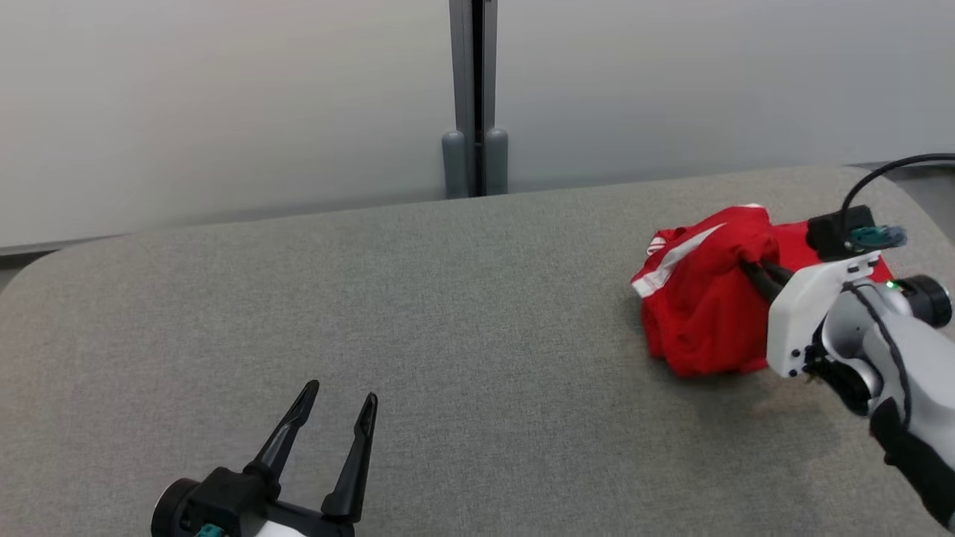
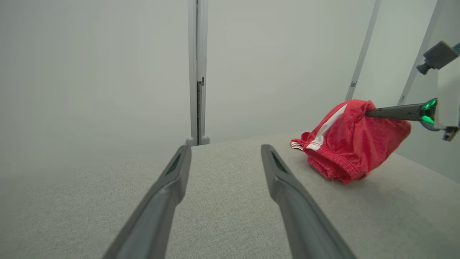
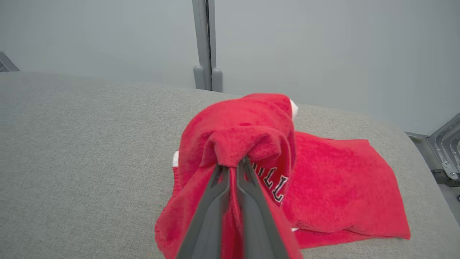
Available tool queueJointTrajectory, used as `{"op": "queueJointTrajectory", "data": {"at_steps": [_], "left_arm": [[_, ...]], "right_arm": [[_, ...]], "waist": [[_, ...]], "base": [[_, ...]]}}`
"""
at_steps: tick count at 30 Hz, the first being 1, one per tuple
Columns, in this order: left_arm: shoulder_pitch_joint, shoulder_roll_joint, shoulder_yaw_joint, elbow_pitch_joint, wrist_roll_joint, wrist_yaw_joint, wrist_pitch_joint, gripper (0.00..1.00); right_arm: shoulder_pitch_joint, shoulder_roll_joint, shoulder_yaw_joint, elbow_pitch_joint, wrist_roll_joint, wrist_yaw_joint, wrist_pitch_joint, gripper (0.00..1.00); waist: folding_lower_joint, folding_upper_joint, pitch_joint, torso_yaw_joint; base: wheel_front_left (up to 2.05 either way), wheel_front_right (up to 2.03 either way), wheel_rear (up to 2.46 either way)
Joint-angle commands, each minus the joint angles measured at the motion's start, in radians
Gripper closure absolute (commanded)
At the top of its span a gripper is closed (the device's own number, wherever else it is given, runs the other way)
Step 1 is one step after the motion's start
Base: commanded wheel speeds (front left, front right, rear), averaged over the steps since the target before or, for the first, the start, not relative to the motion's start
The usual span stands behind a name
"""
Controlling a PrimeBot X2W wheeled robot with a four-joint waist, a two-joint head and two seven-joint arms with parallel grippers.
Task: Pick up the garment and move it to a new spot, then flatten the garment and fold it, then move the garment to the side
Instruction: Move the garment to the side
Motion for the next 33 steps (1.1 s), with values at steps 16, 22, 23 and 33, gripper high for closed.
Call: {"op": "queueJointTrajectory", "data": {"at_steps": [16,22,23,33], "left_arm": [[-0.122,0.033,0.003,0.000,0.017,-0.022,0.004,0.00],[-0.140,0.036,0.001,-0.003,0.018,-0.021,0.005,0.00],[-0.142,0.038,0.002,-0.004,0.017,-0.021,0.005,0.00],[-0.171,0.050,0.006,-0.011,0.016,-0.022,0.005,0.00]], "right_arm": [[-0.247,-0.105,0.074,-0.069,0.103,0.000,-0.073,1.00],[-0.276,-0.179,0.131,-0.013,0.095,0.000,-0.020,1.00],[-0.275,-0.194,0.138,0.000,0.094,0.000,-0.010,1.00],[-0.294,-0.233,0.172,0.178,0.056,0.000,-0.005,1.00]], "waist": [[0.0000,-0.0001,0.203,0.034],[0.0000,-0.0001,0.250,0.047],[0.0000,-0.0001,0.257,0.048],[0.0000,-0.0001,0.313,0.050]], "base": [[0.00,0.00,0.00],[0.00,0.00,0.00],[0.00,0.00,0.00],[0.00,0.00,0.00]]}}
